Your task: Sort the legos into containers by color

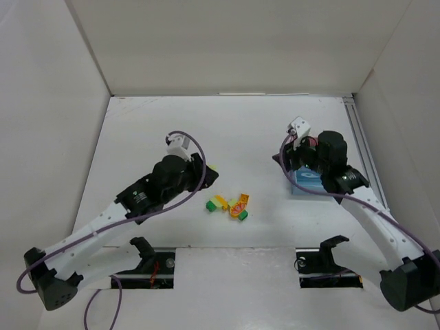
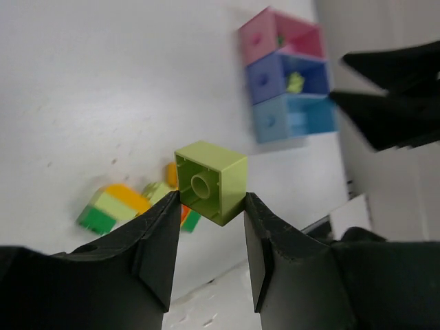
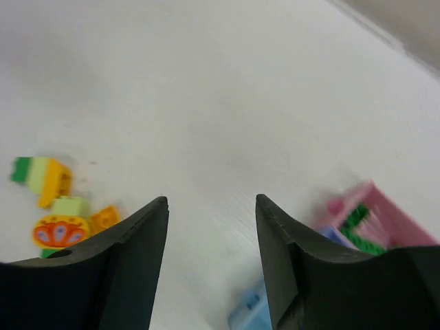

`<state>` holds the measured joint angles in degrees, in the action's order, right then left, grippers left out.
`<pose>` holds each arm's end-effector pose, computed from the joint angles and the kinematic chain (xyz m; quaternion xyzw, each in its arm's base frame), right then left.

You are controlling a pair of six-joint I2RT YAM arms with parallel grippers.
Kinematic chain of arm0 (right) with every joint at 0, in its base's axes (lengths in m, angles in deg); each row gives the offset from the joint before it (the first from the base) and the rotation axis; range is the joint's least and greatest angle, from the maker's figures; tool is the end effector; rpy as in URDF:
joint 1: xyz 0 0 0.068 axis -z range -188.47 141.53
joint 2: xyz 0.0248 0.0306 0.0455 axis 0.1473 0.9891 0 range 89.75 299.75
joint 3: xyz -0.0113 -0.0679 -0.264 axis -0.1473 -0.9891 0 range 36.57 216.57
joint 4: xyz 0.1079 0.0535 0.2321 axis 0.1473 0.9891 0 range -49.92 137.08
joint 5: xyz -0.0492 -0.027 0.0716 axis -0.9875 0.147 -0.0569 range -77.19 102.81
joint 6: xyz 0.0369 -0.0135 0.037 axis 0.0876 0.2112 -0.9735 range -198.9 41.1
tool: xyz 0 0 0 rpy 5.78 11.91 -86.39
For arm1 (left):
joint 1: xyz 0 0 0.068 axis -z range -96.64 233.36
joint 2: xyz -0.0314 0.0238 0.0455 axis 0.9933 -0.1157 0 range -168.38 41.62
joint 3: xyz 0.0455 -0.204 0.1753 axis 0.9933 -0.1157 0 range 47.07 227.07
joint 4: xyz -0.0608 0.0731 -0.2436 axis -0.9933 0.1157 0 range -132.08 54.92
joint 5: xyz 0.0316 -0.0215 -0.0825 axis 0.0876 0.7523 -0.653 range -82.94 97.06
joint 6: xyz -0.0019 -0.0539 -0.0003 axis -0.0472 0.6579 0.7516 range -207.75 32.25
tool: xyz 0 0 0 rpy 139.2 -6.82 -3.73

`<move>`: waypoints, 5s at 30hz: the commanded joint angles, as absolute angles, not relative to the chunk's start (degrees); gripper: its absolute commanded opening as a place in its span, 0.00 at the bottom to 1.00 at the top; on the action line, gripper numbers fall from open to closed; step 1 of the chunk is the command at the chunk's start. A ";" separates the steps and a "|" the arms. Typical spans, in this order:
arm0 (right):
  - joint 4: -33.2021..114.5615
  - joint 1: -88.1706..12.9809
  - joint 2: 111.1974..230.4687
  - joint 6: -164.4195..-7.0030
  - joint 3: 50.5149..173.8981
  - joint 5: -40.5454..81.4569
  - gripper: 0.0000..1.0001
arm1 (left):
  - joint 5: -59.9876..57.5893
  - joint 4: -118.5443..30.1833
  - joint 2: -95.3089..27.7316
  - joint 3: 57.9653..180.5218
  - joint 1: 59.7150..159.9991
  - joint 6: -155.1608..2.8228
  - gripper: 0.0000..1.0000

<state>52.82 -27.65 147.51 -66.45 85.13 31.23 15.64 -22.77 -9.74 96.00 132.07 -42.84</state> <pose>0.2142 0.0864 0.3166 -0.3090 0.7627 0.1649 0.5437 0.1387 -0.1497 0.3287 -0.0145 0.8264 -0.3656 0.4281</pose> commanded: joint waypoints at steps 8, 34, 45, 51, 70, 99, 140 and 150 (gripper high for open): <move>30.69 -45.98 146.07 -57.55 86.05 44.39 0.68 | -4.07 -39.70 -14.35 107.01 130.03 -48.37 0.28; 24.69 -48.28 148.90 -56.75 89.39 51.48 0.69 | -7.53 -44.27 -17.27 107.54 128.36 -46.62 0.28; 25.41 -48.28 151.27 -56.22 91.76 51.49 0.64 | -10.34 -46.30 -17.27 107.54 128.36 -47.76 0.28; 25.41 -48.28 151.28 -55.69 92.47 50.88 0.58 | -10.35 -47.00 -17.27 107.54 128.36 -47.76 0.28; 25.41 -48.28 147.24 -56.22 90.89 50.17 0.61 | -9.81 -46.38 -16.74 105.96 127.30 -47.23 0.28; 26.46 -48.28 151.71 -58.33 92.73 37.78 0.05 | -14.82 -50.16 -16.74 105.43 127.30 -47.76 0.83; 61.44 -14.53 168.59 -84.61 93.44 -1.86 0.22 | 22.18 -19.66 -24.12 105.08 126.25 -42.31 1.00; 62.06 -14.53 166.84 -84.61 93.44 -2.48 0.66 | 15.42 -21.86 -26.23 102.71 126.25 -46.52 1.00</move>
